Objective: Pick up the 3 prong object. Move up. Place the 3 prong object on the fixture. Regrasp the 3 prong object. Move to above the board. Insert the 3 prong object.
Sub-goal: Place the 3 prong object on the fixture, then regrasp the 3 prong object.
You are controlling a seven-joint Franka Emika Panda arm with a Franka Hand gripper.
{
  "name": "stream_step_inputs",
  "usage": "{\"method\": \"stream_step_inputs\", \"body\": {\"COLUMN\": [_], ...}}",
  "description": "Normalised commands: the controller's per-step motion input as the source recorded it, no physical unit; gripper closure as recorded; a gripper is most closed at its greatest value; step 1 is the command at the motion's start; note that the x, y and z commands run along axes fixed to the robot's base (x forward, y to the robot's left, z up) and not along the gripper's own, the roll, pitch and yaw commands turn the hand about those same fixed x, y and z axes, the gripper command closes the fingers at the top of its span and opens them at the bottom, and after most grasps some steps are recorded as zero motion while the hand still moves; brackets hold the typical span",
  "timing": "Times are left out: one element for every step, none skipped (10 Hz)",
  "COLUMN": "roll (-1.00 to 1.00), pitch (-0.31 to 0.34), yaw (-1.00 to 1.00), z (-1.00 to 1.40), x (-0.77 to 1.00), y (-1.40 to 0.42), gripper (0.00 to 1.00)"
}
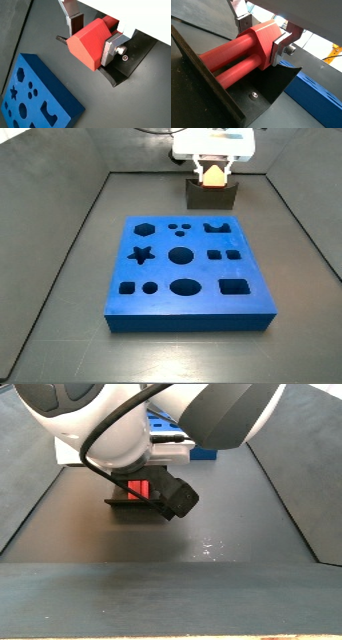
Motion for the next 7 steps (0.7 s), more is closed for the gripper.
{"method": "stream_step_inputs", "body": {"roll": [-0.12, -0.12, 0.00, -0.07, -0.07, -0.04, -0.01], "pitch": [-0.025, -0.025, 0.000, 0.005, 0.008, 0.022, 0.028], "yaw": [-0.11, -0.10, 0.00, 0.00, 0.01, 0.02, 0.02], "z": [-0.38, -0.38, 0.00, 1.00, 1.00, 1.00, 1.00], "x": [0.09, 0.09, 0.00, 0.00, -0.01, -0.02, -0.03], "y": [0.09, 0.09, 0.00, 0.00, 0.00, 0.01, 0.01], "gripper": [1.00, 1.00, 0.00, 0.00, 0.00, 0.00, 0.00]}}
